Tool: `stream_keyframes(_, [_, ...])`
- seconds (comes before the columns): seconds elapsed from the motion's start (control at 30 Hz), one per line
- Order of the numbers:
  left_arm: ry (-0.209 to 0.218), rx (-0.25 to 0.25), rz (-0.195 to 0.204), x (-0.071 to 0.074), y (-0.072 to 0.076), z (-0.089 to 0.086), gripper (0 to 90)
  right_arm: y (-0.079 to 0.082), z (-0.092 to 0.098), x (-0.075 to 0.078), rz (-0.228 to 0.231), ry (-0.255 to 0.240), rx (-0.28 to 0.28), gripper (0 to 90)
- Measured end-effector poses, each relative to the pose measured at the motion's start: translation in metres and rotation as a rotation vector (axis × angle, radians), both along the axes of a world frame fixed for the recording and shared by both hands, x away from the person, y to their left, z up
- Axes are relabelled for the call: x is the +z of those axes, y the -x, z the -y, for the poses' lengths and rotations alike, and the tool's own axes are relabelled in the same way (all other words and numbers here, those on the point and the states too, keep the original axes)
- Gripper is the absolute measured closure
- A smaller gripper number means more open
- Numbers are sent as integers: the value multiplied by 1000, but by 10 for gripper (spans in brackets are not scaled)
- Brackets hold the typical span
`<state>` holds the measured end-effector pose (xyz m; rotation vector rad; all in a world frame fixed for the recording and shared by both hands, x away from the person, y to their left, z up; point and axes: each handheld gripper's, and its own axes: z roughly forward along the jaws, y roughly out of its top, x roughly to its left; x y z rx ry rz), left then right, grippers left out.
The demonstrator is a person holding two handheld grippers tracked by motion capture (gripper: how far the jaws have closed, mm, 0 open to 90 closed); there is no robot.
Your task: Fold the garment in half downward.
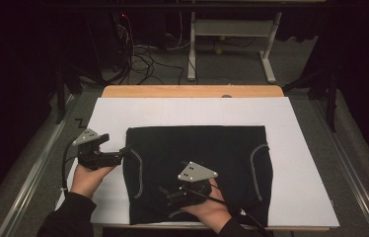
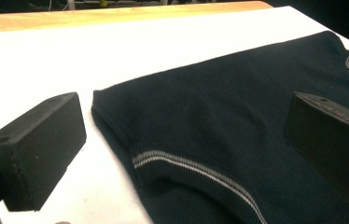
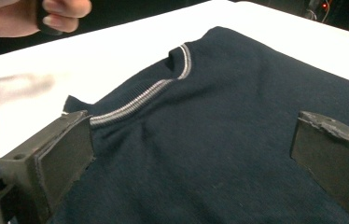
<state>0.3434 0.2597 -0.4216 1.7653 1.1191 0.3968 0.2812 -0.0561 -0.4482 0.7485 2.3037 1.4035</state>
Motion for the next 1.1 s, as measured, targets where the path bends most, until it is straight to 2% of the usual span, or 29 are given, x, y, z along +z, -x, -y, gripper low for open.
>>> stream_keyframes(0.27, [-8,-1,24,17,-9,2,0,5,-15,6,3,-11,34,5])
stream_keyframes(0.5, [-6,0,36,24,-17,-2,0,11,-28,8,-1,-3,65,5])
stream_keyframes(0.67, [-2,5,27,21,-23,-7,0,13,-37,8,-6,-1,83,5])
stream_keyframes(0.93, [-27,21,14,10,-38,-10,0,14,-48,0,-24,10,95,5])
stream_keyframes(0.97, [-38,26,13,7,-41,-9,0,14,-49,-1,-27,10,100,5])
stream_keyframes(1.03, [-92,9,-10,2,-49,-4,0,17,-52,-3,-35,12,110,5])
stream_keyframes(1.1, [-85,7,-35,-4,-56,-3,0,20,-55,-6,-40,22,121,5])
